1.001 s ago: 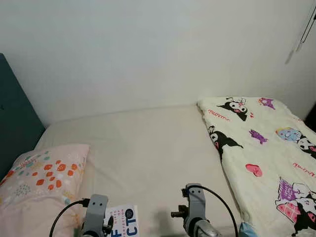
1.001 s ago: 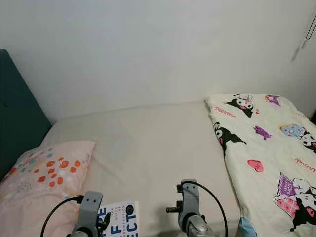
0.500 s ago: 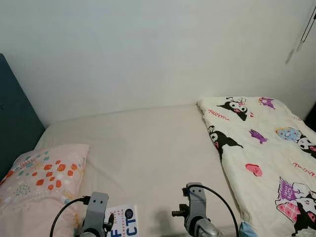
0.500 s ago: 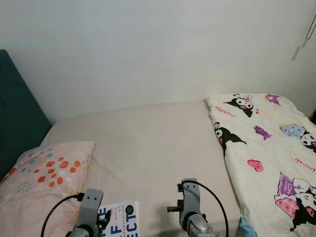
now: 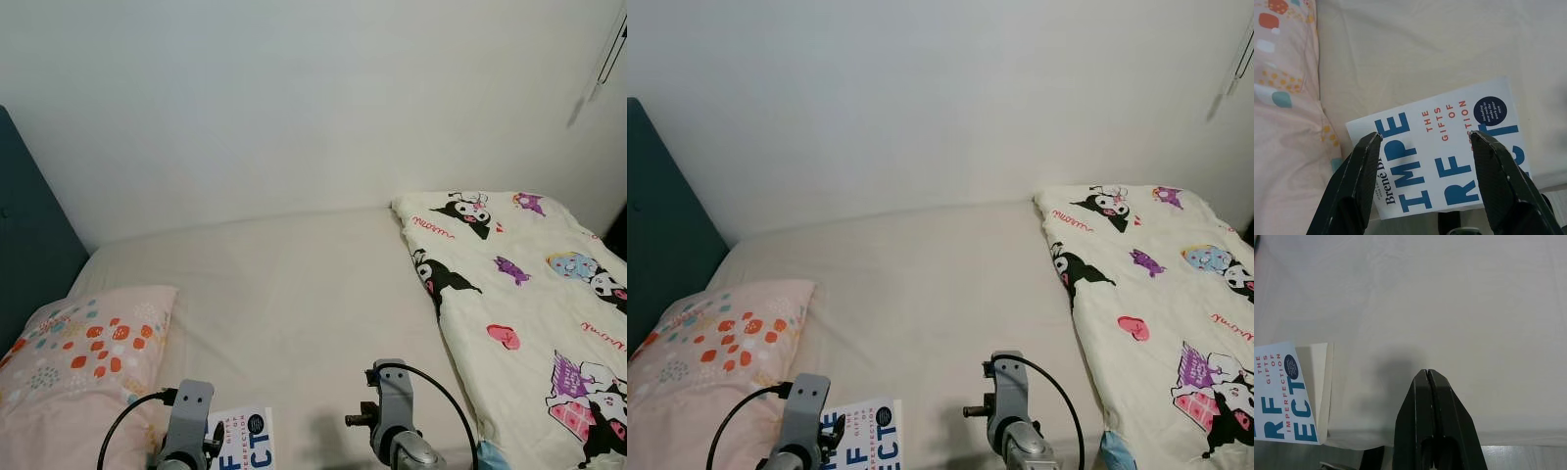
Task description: Clean up the room
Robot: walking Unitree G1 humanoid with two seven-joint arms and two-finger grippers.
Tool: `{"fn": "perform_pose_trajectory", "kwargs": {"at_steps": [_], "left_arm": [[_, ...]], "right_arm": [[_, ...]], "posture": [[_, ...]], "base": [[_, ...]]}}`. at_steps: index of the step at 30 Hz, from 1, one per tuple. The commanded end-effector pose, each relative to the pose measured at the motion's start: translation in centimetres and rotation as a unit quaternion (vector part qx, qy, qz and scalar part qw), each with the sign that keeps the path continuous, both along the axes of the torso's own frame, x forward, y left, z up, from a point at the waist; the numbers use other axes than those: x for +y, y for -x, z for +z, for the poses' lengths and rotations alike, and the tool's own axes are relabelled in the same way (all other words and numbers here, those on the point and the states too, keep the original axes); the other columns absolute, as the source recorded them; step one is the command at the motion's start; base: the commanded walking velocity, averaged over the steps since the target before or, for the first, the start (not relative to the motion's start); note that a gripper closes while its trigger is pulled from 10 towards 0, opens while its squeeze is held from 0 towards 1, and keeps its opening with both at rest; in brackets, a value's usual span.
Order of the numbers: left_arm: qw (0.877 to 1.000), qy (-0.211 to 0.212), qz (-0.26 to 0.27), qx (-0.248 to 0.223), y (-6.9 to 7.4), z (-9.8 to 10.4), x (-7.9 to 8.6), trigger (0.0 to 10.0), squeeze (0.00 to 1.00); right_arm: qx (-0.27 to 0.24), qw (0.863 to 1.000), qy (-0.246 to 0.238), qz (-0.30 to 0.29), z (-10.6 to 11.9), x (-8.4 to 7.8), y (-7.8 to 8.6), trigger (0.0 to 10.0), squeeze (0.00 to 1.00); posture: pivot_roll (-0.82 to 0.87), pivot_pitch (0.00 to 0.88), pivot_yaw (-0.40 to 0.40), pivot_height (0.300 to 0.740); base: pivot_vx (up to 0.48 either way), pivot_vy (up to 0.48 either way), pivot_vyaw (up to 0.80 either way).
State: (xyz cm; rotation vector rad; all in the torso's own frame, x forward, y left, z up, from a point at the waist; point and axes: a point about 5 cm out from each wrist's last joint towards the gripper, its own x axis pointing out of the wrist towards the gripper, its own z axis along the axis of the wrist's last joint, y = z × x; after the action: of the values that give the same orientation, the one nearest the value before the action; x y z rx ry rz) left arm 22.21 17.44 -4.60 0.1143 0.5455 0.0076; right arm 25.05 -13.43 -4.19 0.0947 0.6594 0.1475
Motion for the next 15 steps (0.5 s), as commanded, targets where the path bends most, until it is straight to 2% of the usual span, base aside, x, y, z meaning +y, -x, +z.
{"fn": "perform_pose_trajectory", "kwargs": {"at_steps": [1,15], "left_arm": [[1.0,0.0,-0.006,0.0,0.04,-0.04,-0.36,10.0,0.0],[1.0,0.005,-0.002,-0.006,0.0,0.07,-0.51,10.0,0.0]], "right_arm": [[0.014,1.0,-0.004,0.001,-0.42,0.12,0.49,10.0,0.0],[0.004,1.0,-0.017,0.005,-0.13,0.35,0.18,10.0,0.0]], "posture": [[0.05,0.0,-0.01,0.74],[0.05,0.0,-0.013,0.74]], "base": [[0.0,0.0,0.0],[0.0,0.0,0.0]]}}
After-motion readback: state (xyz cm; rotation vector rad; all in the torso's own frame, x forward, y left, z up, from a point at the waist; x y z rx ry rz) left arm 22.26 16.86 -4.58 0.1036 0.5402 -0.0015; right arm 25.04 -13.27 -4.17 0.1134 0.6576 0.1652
